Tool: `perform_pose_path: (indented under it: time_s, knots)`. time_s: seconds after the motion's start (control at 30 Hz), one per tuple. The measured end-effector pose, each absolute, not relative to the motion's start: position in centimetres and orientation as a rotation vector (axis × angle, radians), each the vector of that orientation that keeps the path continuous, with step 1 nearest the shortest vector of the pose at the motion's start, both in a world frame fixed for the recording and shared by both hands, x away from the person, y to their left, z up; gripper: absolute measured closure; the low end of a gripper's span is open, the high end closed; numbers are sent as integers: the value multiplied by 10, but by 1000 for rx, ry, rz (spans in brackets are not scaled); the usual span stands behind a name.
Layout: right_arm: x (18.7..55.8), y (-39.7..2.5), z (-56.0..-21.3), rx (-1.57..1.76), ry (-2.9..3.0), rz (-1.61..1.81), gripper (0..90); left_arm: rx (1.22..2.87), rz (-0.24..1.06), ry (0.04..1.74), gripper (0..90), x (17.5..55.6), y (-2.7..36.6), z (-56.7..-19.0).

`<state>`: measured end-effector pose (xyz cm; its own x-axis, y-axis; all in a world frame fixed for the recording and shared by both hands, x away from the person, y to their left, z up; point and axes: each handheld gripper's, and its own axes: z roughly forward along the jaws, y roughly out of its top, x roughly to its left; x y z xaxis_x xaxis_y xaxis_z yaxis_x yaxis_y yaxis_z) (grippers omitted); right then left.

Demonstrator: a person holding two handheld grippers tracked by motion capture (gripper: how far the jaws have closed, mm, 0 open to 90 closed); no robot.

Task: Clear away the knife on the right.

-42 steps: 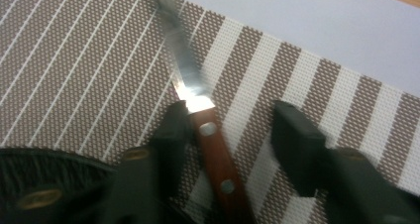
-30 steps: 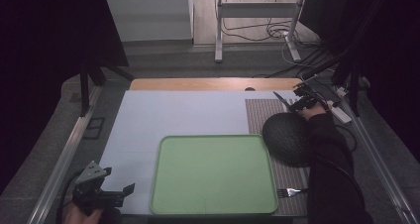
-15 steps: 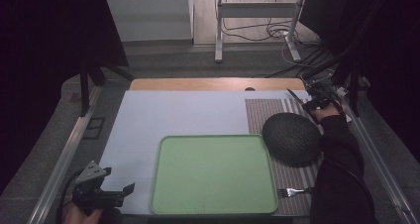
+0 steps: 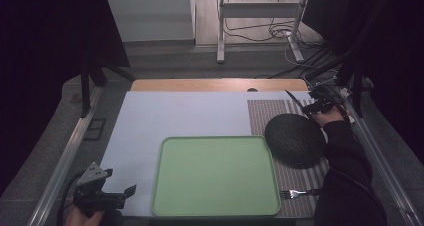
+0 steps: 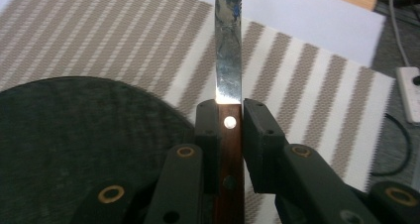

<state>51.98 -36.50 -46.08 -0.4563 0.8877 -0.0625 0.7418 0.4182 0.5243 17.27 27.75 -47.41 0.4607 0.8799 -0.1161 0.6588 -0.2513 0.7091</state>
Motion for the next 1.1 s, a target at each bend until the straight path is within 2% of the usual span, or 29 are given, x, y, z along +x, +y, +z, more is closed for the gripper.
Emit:
perform_pose_path:
  time_s: [0.5, 1.1]
  knots:
    - [485, -331, -457, 1377, 2403, 742, 776, 1991, 399, 1276, 17, 172, 278, -474]
    - [402, -275, -461, 1243, 2517, 828, 775, 1980, 392, 1280, 17, 172, 279, -474]
